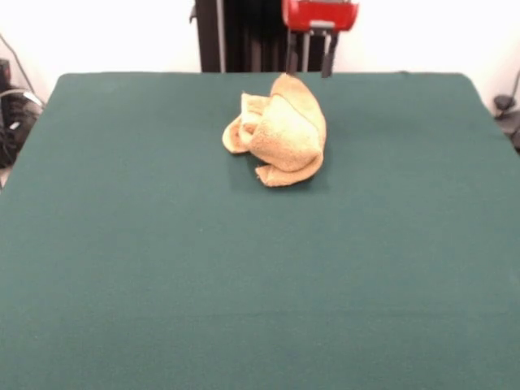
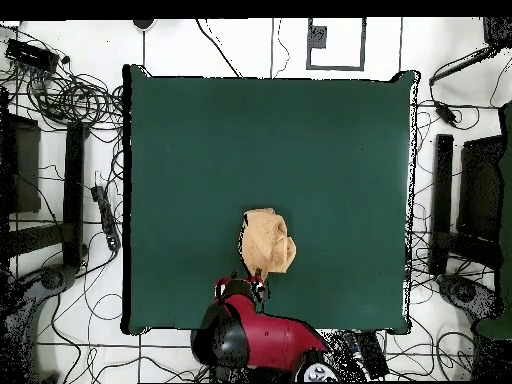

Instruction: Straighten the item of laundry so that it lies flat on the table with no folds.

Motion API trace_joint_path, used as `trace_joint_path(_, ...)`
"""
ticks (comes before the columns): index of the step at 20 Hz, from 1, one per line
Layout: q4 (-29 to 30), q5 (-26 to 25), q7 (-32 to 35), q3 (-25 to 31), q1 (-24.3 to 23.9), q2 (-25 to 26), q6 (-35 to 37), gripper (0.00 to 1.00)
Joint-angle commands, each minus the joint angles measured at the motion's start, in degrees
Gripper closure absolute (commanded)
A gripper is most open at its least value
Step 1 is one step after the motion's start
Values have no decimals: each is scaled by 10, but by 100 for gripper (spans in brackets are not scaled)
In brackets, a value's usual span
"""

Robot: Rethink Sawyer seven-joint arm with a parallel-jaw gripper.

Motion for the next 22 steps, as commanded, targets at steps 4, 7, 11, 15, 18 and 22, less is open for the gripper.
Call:
trace_joint_path(4,29,-32,25,12,-38,-135,189,0)
trace_joint_path(7,32,-37,18,25,-55,-166,231,0)
trace_joint_path(11,22,-50,34,27,-56,-155,226,0)
trace_joint_path(15,11,-58,74,15,-30,-107,169,0)
trace_joint_path(18,3,-59,85,11,-16,-87,153,0)
trace_joint_path(22,-7,-62,82,13,-9,-77,160,0)
